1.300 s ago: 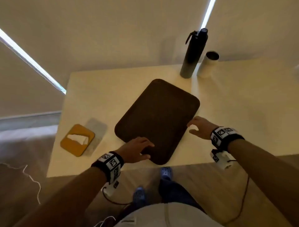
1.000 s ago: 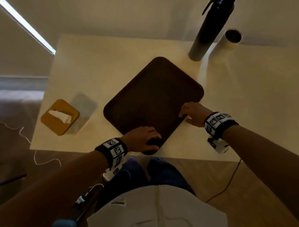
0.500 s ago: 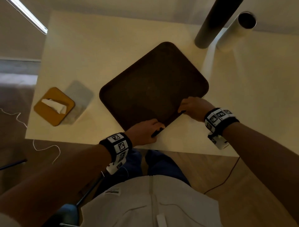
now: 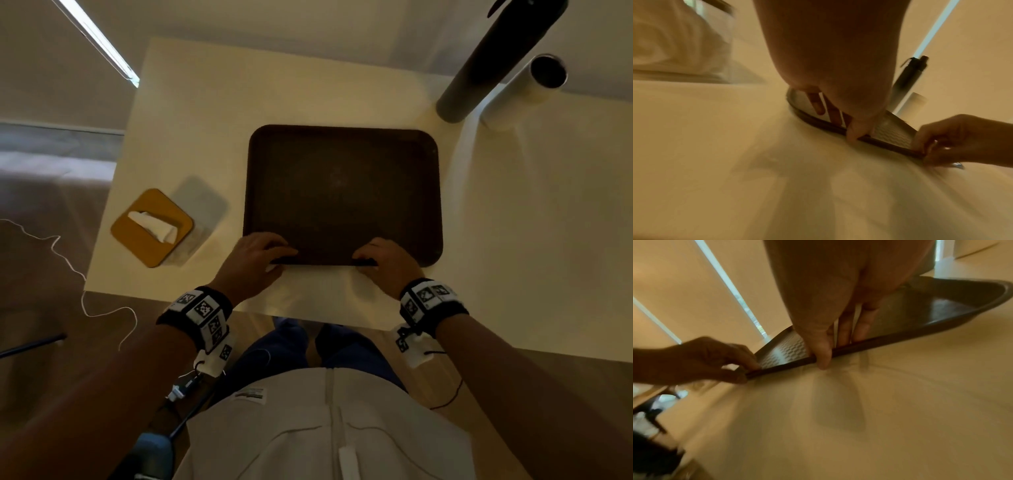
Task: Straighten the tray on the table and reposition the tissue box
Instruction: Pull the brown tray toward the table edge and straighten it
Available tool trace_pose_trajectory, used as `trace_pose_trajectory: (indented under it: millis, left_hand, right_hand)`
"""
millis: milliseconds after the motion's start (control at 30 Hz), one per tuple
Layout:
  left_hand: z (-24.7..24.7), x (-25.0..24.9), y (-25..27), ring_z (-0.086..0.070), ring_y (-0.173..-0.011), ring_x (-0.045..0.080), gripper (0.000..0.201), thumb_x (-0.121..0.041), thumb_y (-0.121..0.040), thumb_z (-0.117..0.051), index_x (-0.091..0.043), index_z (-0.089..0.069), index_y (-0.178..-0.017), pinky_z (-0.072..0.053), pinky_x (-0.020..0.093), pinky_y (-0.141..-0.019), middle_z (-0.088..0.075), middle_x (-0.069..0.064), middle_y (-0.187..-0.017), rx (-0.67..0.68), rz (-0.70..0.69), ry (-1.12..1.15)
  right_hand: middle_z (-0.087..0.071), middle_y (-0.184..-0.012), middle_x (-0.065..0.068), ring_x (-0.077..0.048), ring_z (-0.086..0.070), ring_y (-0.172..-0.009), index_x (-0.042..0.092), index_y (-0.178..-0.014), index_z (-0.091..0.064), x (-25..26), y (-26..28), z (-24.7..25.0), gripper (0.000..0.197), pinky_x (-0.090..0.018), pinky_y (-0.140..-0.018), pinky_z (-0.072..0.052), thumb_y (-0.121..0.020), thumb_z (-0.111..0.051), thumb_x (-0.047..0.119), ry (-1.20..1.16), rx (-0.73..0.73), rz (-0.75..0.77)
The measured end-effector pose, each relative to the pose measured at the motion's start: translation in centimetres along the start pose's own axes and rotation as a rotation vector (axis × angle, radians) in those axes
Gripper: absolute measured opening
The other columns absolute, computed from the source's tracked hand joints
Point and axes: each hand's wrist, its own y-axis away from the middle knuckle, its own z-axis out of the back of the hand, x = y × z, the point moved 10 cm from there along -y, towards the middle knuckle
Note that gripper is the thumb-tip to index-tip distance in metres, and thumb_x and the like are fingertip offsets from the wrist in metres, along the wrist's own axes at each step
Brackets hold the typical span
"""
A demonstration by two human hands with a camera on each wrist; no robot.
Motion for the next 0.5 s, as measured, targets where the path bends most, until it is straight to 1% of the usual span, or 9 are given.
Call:
trace_pose_trajectory:
  millis: [33, 100, 167, 233, 300, 400, 500]
  left_hand:
    - [0.7, 1.2, 0.6, -0.051, -0.123, 0.026, 0.052, -0.038, -0.087, -0.069, -0.031, -0.057, -0.138, -0.043, 0.046, -0.101, -0.055, 0.002, -0.133, -0.051, 0.085, 0.006]
    - [1.6, 3.7, 2.1, -0.041, -0.131, 0.027, 0.075, -0.05, -0.082, -0.073, -0.027, -0.045, -0.148, -0.037, 0.045, -0.109, -0.046, 0.005, -0.143, -0.13, 0.282, 0.046]
    - [2.0, 5.1, 3.3, -0.033, -0.136, 0.029, 0.093, -0.058, -0.077, -0.075, -0.021, -0.035, -0.152, -0.032, 0.046, -0.112, -0.038, 0.008, -0.148, -0.169, 0.406, 0.08]
    - [1.9, 5.9, 3.8, -0.031, -0.138, 0.032, 0.103, -0.063, -0.073, -0.075, -0.017, -0.031, -0.154, -0.031, 0.048, -0.113, -0.035, 0.01, -0.15, -0.169, 0.45, 0.084]
    - [1.3, 6.7, 3.8, -0.032, -0.139, 0.033, 0.107, -0.069, -0.072, -0.071, -0.017, -0.028, -0.155, -0.032, 0.049, -0.113, -0.035, 0.01, -0.151, -0.133, 0.484, 0.081]
    - [0.8, 7.3, 3.6, -0.033, -0.139, 0.034, 0.104, -0.072, -0.074, -0.066, -0.018, -0.028, -0.154, -0.033, 0.049, -0.113, -0.037, 0.011, -0.151, -0.09, 0.511, 0.072]
    - [0.9, 7.2, 3.5, -0.035, -0.136, 0.034, 0.101, -0.068, -0.075, -0.069, -0.015, -0.032, -0.152, -0.035, 0.049, -0.111, -0.042, 0.013, -0.149, -0.077, 0.516, 0.074]
  right_hand:
    - [-0.054, -0.114, 0.0, -0.022, -0.052, -0.105, 0.028, -0.118, -0.061, -0.9, 0.2, 0.6, 0.036, -0.041, -0.091, -0.049, -0.084, -0.071, 0.028, -0.045, -0.021, -0.062]
    - [-0.046, -0.128, -0.003, -0.027, -0.045, -0.118, 0.031, -0.127, -0.052, -3.4, 1.1, 2.7, 0.058, -0.045, -0.1, -0.043, -0.076, -0.078, 0.038, -0.03, -0.094, -0.213]
    - [-0.036, -0.14, -0.009, -0.033, -0.036, -0.127, 0.029, -0.137, -0.042, -6.1, 2.4, 4.8, 0.08, -0.051, -0.106, -0.036, -0.07, -0.081, 0.048, 0.032, -0.146, -0.37]
    - [-0.029, -0.147, -0.013, -0.038, -0.031, -0.132, 0.023, -0.144, -0.032, -8.4, 3.7, 6.1, 0.099, -0.054, -0.109, -0.031, -0.065, -0.083, 0.053, 0.044, -0.172, -0.505]
    - [-0.029, -0.146, -0.016, -0.04, -0.031, -0.132, 0.02, -0.146, -0.027, -10.2, 4.6, 6.3, 0.11, -0.055, -0.109, -0.031, -0.059, -0.085, 0.056, 0.041, -0.173, -0.603]
    - [-0.036, -0.142, -0.017, -0.04, -0.036, -0.129, 0.02, -0.145, -0.026, -11.5, 5.0, 5.5, 0.116, -0.056, -0.107, -0.034, -0.054, -0.084, 0.062, 0.066, -0.108, -0.671]
    - [-0.042, -0.137, -0.018, -0.04, -0.04, -0.125, 0.02, -0.143, -0.029, -11.8, 5.1, 5.2, 0.114, -0.054, -0.105, -0.036, -0.052, -0.082, 0.065, 0.086, -0.087, -0.7]
